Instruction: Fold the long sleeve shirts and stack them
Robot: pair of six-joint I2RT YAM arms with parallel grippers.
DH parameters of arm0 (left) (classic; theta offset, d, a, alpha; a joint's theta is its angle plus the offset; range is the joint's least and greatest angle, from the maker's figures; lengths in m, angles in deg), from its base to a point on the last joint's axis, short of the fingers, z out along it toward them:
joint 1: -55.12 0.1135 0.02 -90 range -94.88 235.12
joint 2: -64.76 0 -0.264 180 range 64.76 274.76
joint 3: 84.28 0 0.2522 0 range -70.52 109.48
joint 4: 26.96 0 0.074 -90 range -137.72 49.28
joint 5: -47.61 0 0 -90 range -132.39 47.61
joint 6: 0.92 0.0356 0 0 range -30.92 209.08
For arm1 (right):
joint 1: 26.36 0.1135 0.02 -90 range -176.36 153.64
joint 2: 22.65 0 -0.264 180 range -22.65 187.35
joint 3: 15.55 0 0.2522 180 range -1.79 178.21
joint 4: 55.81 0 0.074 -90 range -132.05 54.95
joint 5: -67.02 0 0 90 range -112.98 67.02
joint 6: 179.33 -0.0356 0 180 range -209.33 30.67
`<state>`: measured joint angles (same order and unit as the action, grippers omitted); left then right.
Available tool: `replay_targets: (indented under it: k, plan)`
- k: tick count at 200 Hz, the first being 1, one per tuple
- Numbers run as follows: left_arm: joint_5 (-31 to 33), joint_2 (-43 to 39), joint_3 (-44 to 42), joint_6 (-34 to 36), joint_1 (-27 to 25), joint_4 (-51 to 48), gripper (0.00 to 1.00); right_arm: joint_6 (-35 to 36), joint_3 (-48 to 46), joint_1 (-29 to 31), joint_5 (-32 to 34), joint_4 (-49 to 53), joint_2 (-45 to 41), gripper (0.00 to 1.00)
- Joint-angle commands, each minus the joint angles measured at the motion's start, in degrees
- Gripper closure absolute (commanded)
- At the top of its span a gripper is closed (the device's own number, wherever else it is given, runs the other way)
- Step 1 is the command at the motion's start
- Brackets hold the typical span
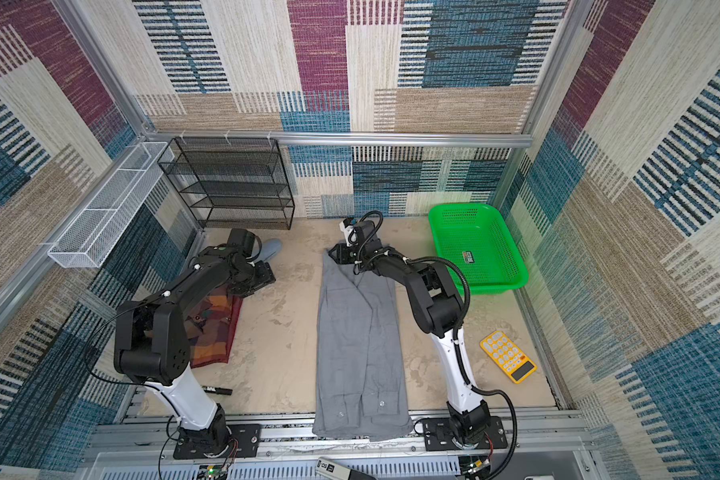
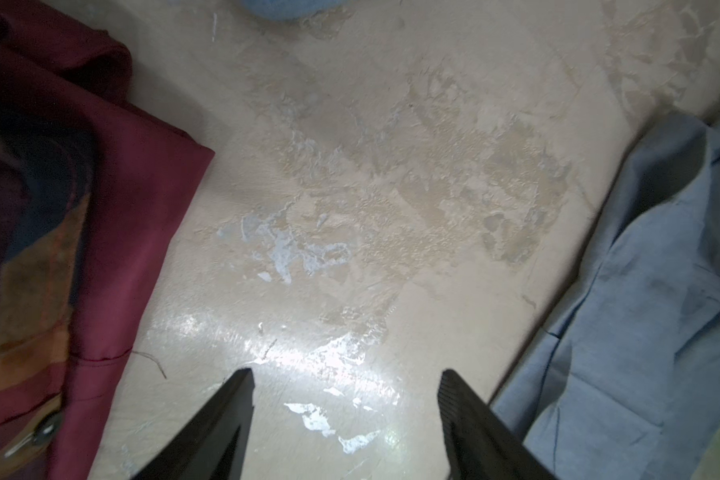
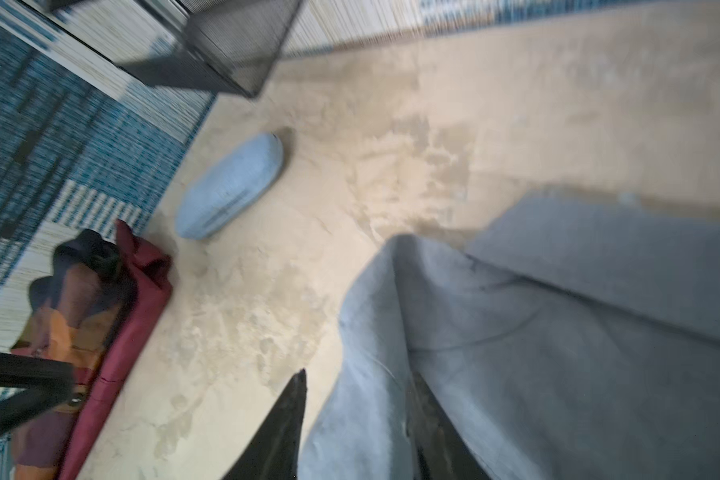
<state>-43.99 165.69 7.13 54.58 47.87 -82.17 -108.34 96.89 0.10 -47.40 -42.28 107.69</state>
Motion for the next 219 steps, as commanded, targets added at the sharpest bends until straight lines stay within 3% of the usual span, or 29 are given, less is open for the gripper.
replay_targets:
  k: [1,30,82,106,151,195,208,219]
  plan:
    - [0.34,0.09,0.49,1.19,0.04,-0.75,0.26,0.48,2.75,1.42,-2.91,0.13,0.53,0.62]
    - [0.35,0.06,0.31,1.27,0.04,-1.07,0.26,0.72,6.9,3.41,-9.89,0.24,5.04,0.73]
    - [0.46,0.0,0.43,1.62,0.05,-1.48,0.26,-2.02,11.64,2.01,-9.68,1.1,12.93,0.91]
    - [0.64,0.15,0.58,1.69,0.13,-1.72,0.26,-2.43,12.05,0.96,-8.39,0.37,14.86,0.92]
    - [0.66,0.46,0.75,1.64,0.13,-1.84,0.26,-1.92,26.31,0.26,-12.42,9.86,25.8,0.92]
    - [-0.69,0.85,0.85,1.13,0.21,-0.72,0.26,-0.84,49.66,-0.67,-13.13,18.36,37.28,0.89]
    - [-2.73,1.1,0.25,0.52,0.37,0.76,0.26,-1.69,55.42,-1.36,-13.46,18.98,39.58,0.85]
    - [-5.27,1.53,-0.45,-0.93,0.74,1.77,0.26,-1.36,55.9,-1.65,-14.86,18.51,38.17,0.75]
